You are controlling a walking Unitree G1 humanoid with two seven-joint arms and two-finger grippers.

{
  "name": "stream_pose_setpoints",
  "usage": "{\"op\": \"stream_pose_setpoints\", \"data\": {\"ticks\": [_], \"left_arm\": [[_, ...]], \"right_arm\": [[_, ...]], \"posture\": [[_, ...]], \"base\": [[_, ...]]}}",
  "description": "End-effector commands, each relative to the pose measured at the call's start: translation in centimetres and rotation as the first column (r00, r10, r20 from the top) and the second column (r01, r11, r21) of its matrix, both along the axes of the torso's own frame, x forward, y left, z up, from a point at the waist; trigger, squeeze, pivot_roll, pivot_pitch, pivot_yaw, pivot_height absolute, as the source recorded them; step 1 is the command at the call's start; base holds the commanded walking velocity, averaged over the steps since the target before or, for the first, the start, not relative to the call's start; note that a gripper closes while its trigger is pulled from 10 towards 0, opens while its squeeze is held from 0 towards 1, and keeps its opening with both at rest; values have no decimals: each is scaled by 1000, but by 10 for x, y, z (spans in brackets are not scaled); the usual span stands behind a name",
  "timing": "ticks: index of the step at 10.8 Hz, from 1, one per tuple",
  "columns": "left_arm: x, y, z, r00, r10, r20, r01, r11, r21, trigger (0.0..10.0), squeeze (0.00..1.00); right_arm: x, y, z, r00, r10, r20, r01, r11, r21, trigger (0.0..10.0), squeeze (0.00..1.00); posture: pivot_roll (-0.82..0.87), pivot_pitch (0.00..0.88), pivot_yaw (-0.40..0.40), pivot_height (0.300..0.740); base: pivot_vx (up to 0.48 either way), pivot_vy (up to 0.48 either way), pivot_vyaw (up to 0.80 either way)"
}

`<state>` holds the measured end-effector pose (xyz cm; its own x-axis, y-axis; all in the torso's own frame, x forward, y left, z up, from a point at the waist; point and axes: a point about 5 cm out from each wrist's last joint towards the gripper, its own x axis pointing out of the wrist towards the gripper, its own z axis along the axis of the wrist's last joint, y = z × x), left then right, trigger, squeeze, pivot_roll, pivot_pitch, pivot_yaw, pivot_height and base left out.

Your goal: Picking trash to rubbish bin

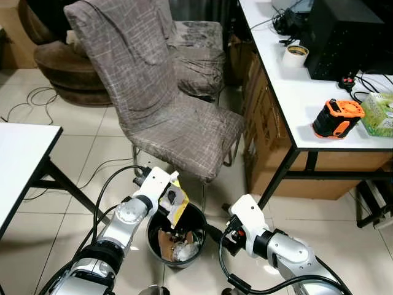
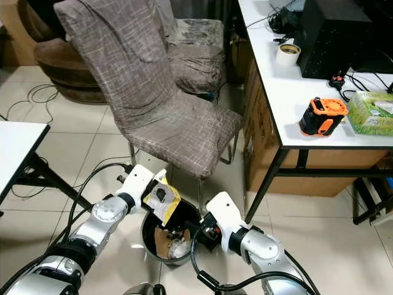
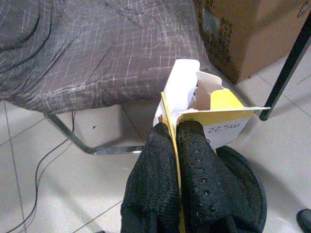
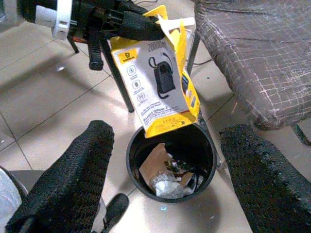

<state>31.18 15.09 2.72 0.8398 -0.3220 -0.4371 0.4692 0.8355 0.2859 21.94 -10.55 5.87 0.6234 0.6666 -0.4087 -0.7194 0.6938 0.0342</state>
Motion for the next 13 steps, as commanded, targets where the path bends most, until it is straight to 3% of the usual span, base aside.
{"op": "stream_pose_setpoints", "data": {"ticks": [1,6,7,13], "left_arm": [[1,1,0,1000,-17,3,17,1000,19,10000,0],[1,10,0,1000,-30,5,30,998,59,10000,0],[1,9,0,999,-37,-2,38,998,41,10000,992],[7,3,7,999,-39,20,38,999,9,10000,1000]], "right_arm": [[-1,0,2,1000,8,-2,-8,1000,6,10000,0],[-3,1,2,1000,13,-14,-13,1000,7,10000,0],[-4,2,2,1000,16,-14,-16,1000,7,10000,0],[2,0,3,1000,6,4,-6,1000,-9,10000,0]], "posture": [[-109,139,23,740],[-93,179,19,740],[-94,178,19,740],[-93,164,23,740]], "base": [[0,0,0],[0,0,0],[0,0,0],[0,0,0]]}}
